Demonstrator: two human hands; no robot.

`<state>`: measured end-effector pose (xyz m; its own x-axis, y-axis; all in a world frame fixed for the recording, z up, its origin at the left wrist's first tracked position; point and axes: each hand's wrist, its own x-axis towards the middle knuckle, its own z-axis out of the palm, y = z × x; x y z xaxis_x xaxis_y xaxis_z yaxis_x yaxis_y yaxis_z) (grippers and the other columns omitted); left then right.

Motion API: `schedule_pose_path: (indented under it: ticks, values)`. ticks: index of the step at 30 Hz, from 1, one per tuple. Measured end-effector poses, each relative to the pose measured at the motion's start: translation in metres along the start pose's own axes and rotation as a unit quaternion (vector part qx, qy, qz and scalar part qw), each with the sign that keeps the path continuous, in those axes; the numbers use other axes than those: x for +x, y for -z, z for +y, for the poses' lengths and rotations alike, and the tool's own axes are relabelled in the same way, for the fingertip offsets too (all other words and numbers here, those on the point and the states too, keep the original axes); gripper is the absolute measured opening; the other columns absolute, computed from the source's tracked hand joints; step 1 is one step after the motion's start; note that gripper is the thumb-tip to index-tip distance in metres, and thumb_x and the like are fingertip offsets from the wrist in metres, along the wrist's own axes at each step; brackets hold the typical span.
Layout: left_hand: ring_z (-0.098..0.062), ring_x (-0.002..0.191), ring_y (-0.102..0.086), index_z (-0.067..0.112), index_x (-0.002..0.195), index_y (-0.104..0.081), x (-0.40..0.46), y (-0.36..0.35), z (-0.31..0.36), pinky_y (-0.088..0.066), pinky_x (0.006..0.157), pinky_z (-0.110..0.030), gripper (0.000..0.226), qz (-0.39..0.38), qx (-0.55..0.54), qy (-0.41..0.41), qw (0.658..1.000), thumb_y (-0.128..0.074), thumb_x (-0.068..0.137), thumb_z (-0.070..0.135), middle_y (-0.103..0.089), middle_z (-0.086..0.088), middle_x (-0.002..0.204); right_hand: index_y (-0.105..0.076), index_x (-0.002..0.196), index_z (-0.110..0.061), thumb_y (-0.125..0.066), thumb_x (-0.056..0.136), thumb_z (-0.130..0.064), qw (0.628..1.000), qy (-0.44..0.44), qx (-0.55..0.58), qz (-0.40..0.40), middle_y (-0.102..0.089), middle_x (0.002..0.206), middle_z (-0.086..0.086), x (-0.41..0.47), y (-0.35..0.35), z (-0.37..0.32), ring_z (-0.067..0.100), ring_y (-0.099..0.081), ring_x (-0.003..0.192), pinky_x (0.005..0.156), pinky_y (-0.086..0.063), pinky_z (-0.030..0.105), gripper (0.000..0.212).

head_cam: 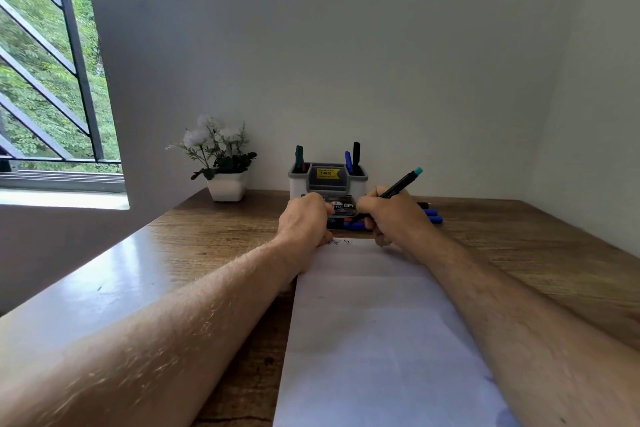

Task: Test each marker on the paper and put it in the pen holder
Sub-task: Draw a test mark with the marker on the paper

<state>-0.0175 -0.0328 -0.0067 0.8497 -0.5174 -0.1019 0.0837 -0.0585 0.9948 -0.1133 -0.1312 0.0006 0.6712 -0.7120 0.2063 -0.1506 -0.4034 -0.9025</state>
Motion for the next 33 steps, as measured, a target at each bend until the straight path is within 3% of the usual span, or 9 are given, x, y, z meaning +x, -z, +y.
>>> schedule_pose_path:
  ticks: [4, 8, 10, 13, 15, 18, 26, 33]
  values:
    - [-0.022, 0.063, -0.054, 0.015, 0.088, -0.066, 0.002, 0.001, 0.001, -0.057, 0.092, -0.048, 0.018, -0.008, 0.005, 0.002, 1.000, -0.048, 0.089, 0.012, -0.056, -0.008, 0.066, -0.052, 0.078, -0.017, -0.061, 0.091, -0.012, 1.000, 0.019, 0.018, -0.005, -0.051, 0.067, 0.005, 0.002, 0.001, 0.000, 0.016, -0.044, 0.052, 0.042, -0.037, 0.025, 0.016]
    - [-0.018, 0.059, -0.056, 0.011, 0.105, -0.067, 0.003, 0.002, -0.001, -0.058, 0.091, -0.048, 0.020, -0.020, -0.045, -0.010, 0.999, -0.050, 0.094, 0.011, -0.057, -0.007, 0.065, -0.053, 0.078, -0.013, -0.065, 0.091, -0.010, 0.998, 0.029, 0.048, -0.014, -0.051, 0.063, 0.007, 0.000, 0.003, 0.000, 0.015, -0.043, 0.045, 0.041, -0.040, 0.026, 0.019]
    - [-0.017, 0.060, -0.055, 0.012, 0.103, -0.065, 0.003, 0.002, -0.001, -0.058, 0.090, -0.046, 0.023, -0.024, -0.099, -0.038, 0.994, -0.044, 0.096, 0.006, -0.055, -0.006, 0.068, -0.055, 0.078, -0.011, -0.066, 0.091, -0.008, 0.997, 0.030, 0.071, -0.021, -0.053, 0.062, 0.008, -0.001, 0.004, -0.001, 0.015, -0.043, 0.042, 0.041, -0.043, 0.028, 0.017]
    - [-0.018, 0.074, -0.058, 0.014, 0.097, -0.060, 0.005, 0.005, 0.002, -0.058, 0.083, -0.042, 0.022, -0.022, -0.160, -0.079, 0.984, -0.042, 0.099, 0.002, -0.057, -0.008, 0.078, -0.059, 0.079, -0.011, -0.065, 0.092, -0.010, 0.995, 0.044, 0.087, -0.016, -0.059, 0.067, 0.010, -0.004, 0.005, -0.004, 0.015, -0.046, 0.043, 0.044, -0.046, 0.029, 0.015]
    - [-0.020, 0.091, -0.063, 0.016, 0.100, -0.061, 0.008, 0.006, 0.002, -0.060, 0.084, -0.041, 0.017, -0.003, -0.147, -0.109, 0.983, -0.047, 0.100, 0.007, -0.062, -0.009, 0.093, -0.063, 0.080, -0.012, -0.060, 0.094, -0.012, 0.991, 0.052, 0.125, -0.011, -0.064, 0.071, 0.011, -0.006, 0.006, -0.005, 0.014, -0.049, 0.043, 0.047, -0.048, 0.028, 0.015]
    - [-0.024, 0.099, -0.067, 0.010, 0.110, -0.062, 0.013, 0.007, 0.001, -0.061, 0.074, -0.033, 0.014, 0.011, -0.166, -0.119, 0.979, -0.053, 0.101, 0.014, -0.065, -0.011, 0.104, -0.068, 0.085, -0.012, -0.050, 0.096, -0.013, 0.978, 0.055, 0.201, -0.019, -0.071, 0.075, 0.013, -0.009, 0.007, -0.006, 0.015, -0.052, 0.043, 0.051, -0.051, 0.031, 0.021]
    - [-0.018, 0.078, -0.071, 0.005, 0.104, -0.062, 0.015, 0.008, 0.001, -0.059, 0.059, -0.024, 0.015, 0.020, -0.212, -0.108, 0.971, -0.053, 0.102, 0.016, -0.070, -0.014, 0.096, -0.049, 0.080, -0.008, -0.041, 0.097, -0.008, 0.960, 0.077, 0.269, -0.006, -0.074, 0.079, 0.021, -0.008, 0.011, -0.009, 0.020, -0.048, 0.041, 0.044, -0.048, 0.029, 0.019]
    - [-0.014, 0.072, -0.071, 0.006, 0.109, -0.060, 0.014, 0.009, 0.001, -0.060, 0.061, -0.026, 0.017, 0.006, -0.209, -0.106, 0.972, -0.052, 0.102, 0.020, -0.069, -0.014, 0.094, -0.046, 0.081, -0.011, -0.042, 0.098, -0.009, 0.965, 0.082, 0.250, -0.015, -0.075, 0.086, 0.024, -0.007, 0.009, -0.008, 0.018, -0.047, 0.042, 0.047, -0.047, 0.030, 0.018]
